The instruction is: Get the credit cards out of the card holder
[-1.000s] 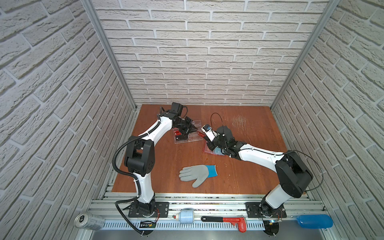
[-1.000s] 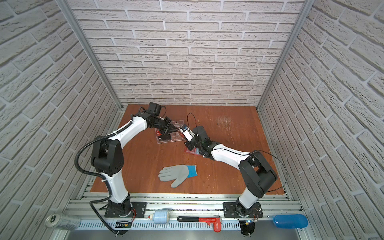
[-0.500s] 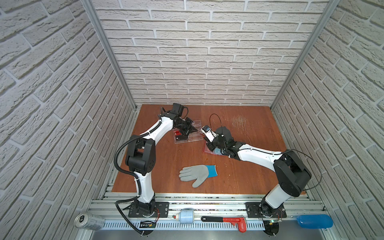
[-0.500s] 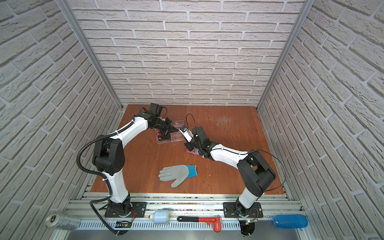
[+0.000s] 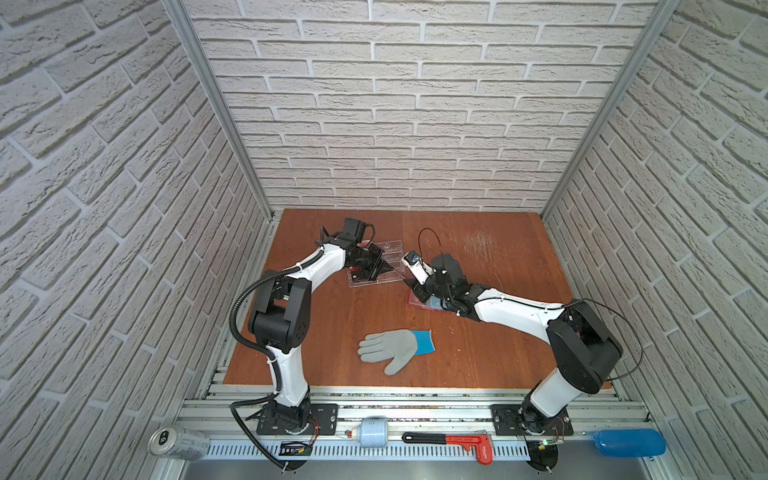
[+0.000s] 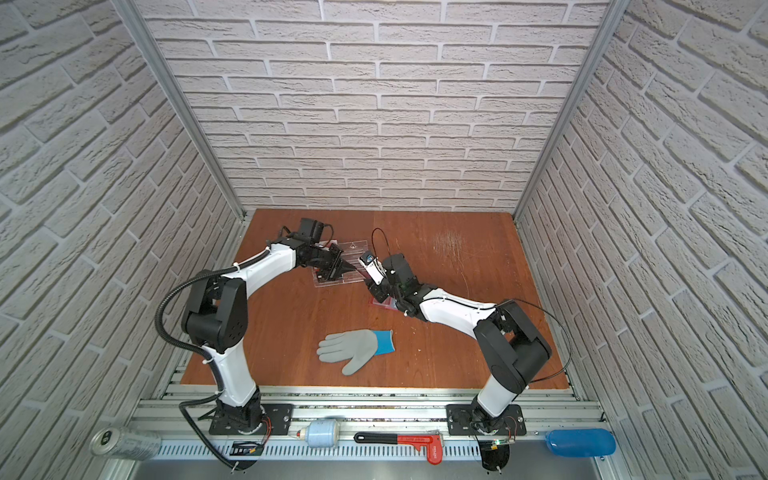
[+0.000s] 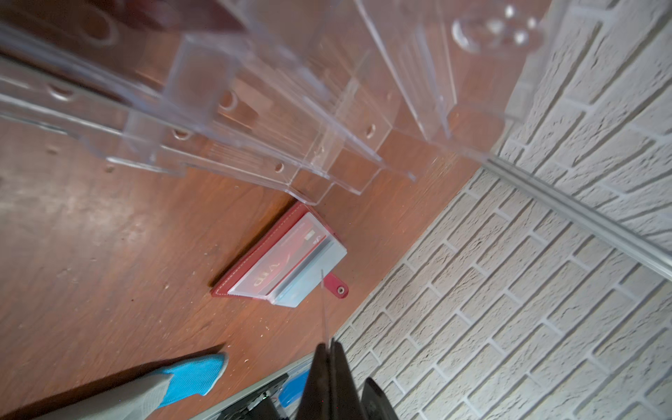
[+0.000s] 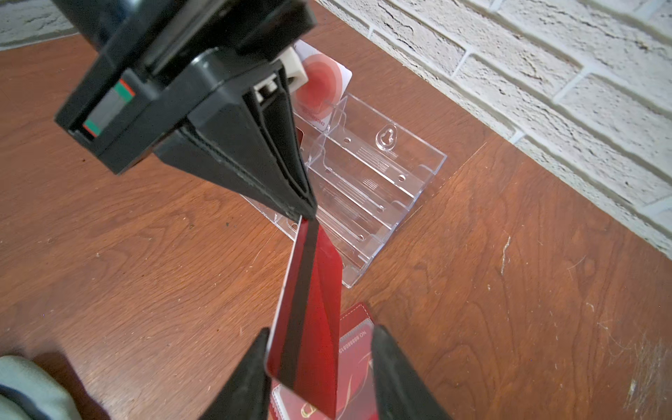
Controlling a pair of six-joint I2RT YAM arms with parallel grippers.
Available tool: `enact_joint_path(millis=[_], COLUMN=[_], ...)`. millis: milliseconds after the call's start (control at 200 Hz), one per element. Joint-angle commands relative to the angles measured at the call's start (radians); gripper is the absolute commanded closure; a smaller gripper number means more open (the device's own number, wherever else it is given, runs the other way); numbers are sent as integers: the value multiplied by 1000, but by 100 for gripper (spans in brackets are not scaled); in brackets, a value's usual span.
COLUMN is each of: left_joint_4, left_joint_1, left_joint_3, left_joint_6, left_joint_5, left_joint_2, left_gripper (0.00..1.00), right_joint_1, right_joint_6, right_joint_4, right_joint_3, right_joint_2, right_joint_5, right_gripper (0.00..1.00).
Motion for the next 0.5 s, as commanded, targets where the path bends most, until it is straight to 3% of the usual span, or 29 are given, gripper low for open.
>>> enact_joint_path(millis=[0, 145, 220, 380, 495], left_joint_4=[95, 147, 138, 0, -133], left_joint_1=[45, 77, 87, 103, 102], left_joint_3=[-50, -133, -157, -189, -191], left_joint_6=[-52, -110, -135, -225, -328], left_joint_5=[-111, -243, -305, -486, -622], left_joint_2=[-111, -208, -253, -352, -403], left_gripper=[100, 100, 100, 100, 100], right_joint_1=[7, 7, 7, 7, 7], right_joint_6=[27, 72, 92, 114, 137], right_joint_4=[-1, -18, -18, -60, -51], right_joint_3=[-32, -58, -73, -44, -32], right_joint_2=[-74, -123, -143, -129, -107], right_joint_5=[40, 58, 63, 54, 16], right_gripper=[39, 26, 15, 1, 0])
